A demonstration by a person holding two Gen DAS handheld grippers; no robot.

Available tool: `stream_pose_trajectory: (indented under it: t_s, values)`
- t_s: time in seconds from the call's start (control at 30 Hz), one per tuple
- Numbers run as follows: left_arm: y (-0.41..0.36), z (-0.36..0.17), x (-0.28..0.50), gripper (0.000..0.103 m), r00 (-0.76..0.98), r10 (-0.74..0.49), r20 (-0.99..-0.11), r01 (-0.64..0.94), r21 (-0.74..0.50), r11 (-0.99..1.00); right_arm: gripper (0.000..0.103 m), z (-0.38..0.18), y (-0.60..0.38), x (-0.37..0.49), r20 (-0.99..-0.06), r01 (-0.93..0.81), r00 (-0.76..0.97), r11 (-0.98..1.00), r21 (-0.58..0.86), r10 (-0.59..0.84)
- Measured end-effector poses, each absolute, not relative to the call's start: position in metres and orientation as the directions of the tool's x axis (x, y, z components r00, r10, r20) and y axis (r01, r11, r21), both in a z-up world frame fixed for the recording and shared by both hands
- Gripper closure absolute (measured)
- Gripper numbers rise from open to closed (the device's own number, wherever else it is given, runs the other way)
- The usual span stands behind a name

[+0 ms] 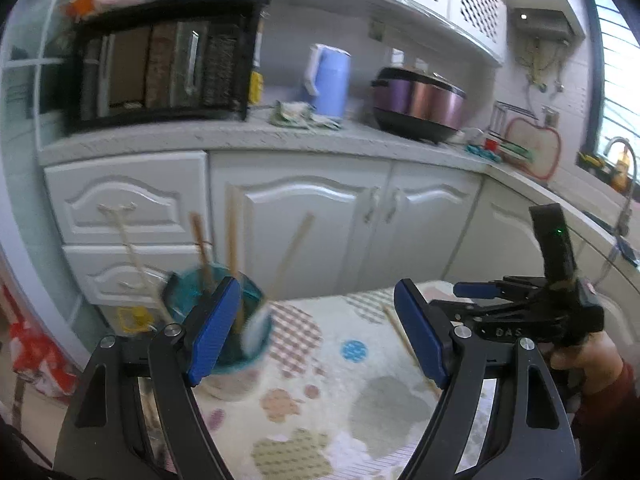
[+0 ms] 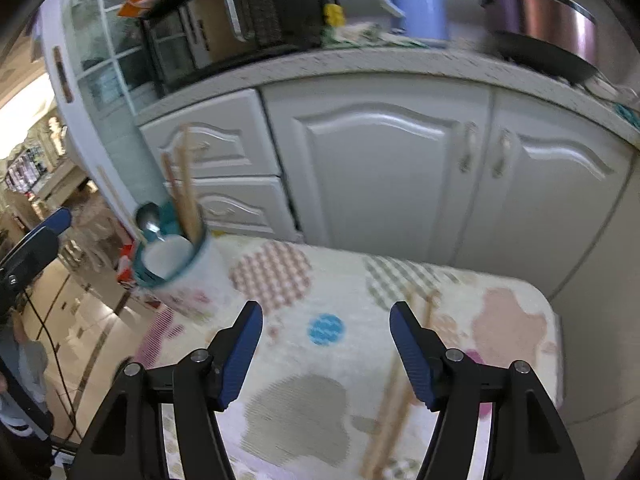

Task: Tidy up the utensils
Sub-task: 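Withdraw both grippers from the cup back over the last chopsticks, then grasp a chopstick with the right gripper while the left gripper grasps the last chopstick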

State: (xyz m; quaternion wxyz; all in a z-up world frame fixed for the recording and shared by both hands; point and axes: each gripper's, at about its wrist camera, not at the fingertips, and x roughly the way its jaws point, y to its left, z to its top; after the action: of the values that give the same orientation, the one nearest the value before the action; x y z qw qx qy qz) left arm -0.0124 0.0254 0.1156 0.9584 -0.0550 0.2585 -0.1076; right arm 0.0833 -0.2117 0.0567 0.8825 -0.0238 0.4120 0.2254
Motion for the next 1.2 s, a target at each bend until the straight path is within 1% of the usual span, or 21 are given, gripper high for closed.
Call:
stream_pose_trajectory:
  t_s: [0.2,0.27,0.3,0.37,0.43,0.57,0.63,0.7,0.73,0.8,0.87,1.0,1.1,1.2]
  values:
    - [-0.014,0.079,-0.008,0.023,0.771,-0.305,-0.559,0.244,-0.182,0.952,0.038,0.023,-0.252,0.084,-0.775,-0.345,0.539,0.926,0.154,0.330]
    - [-0.023,0.069,-0.007,0.023,0.754,-0.310,-0.579,0.251,-0.182,0.951,0.040,0.005,-0.261,0.087,-0.792,-0.327,0.532,0.935,0.135,0.300]
    - [-0.028,0.061,-0.005,0.023,0.740,-0.313,-0.595,0.254,-0.184,0.950,0.049,-0.005,-0.264,0.089,-0.804,-0.320,0.521,0.939,0.129,0.288]
    - [-0.031,0.052,-0.003,0.023,0.722,-0.321,-0.613,0.258,-0.192,0.947,0.061,-0.020,-0.265,0.094,-0.821,-0.320,0.487,0.935,0.150,0.299]
    - [-0.034,0.044,-0.001,0.023,0.710,-0.320,-0.627,0.256,-0.193,0.947,0.063,-0.037,-0.262,0.100,-0.827,-0.333,0.459,0.926,0.179,0.325]
    - [-0.033,0.033,0.003,0.023,0.694,-0.312,-0.649,0.241,-0.199,0.950,0.071,-0.059,-0.247,0.115,-0.833,-0.356,0.434,0.915,0.191,0.342]
    - [-0.031,0.029,0.006,0.023,0.689,-0.305,-0.657,0.231,-0.200,0.952,0.077,-0.070,-0.241,0.127,-0.846,-0.342,0.429,0.923,0.173,0.317]
    - [-0.027,0.025,0.007,0.023,0.686,-0.300,-0.663,0.222,-0.203,0.954,0.084,-0.079,-0.239,0.137,-0.856,-0.330,0.416,0.928,0.172,0.307]
    - [-0.025,0.023,0.008,0.023,0.684,-0.296,-0.667,0.216,-0.203,0.955,0.086,-0.085,-0.237,0.142,-0.864,-0.325,0.403,0.929,0.174,0.303]
    - [-0.021,0.019,0.010,0.023,0.680,-0.291,-0.673,0.205,-0.206,0.957,0.094,-0.090,-0.236,0.147,-0.869,-0.320,0.405,0.935,0.155,0.283]
    - [-0.018,0.015,0.013,0.023,0.674,-0.288,-0.680,0.194,-0.213,0.958,0.095,-0.091,-0.237,0.147,-0.868,-0.317,0.401,0.933,0.168,0.292]
    - [-0.012,0.002,0.019,0.023,0.658,-0.285,-0.697,0.171,-0.230,0.958,0.096,-0.085,-0.229,0.129,-0.857,-0.374,0.340,0.892,0.254,0.386]
    - [-0.008,-0.010,0.022,0.023,0.639,-0.285,-0.715,0.152,-0.245,0.957,0.096,-0.085,-0.216,0.106,-0.830,-0.403,0.281,0.844,0.354,0.482]
    - [-0.005,-0.020,0.023,0.023,0.622,-0.282,-0.731,0.139,-0.252,0.958,0.096,-0.096,-0.198,0.085,-0.826,-0.408,0.211,0.815,0.412,0.523]
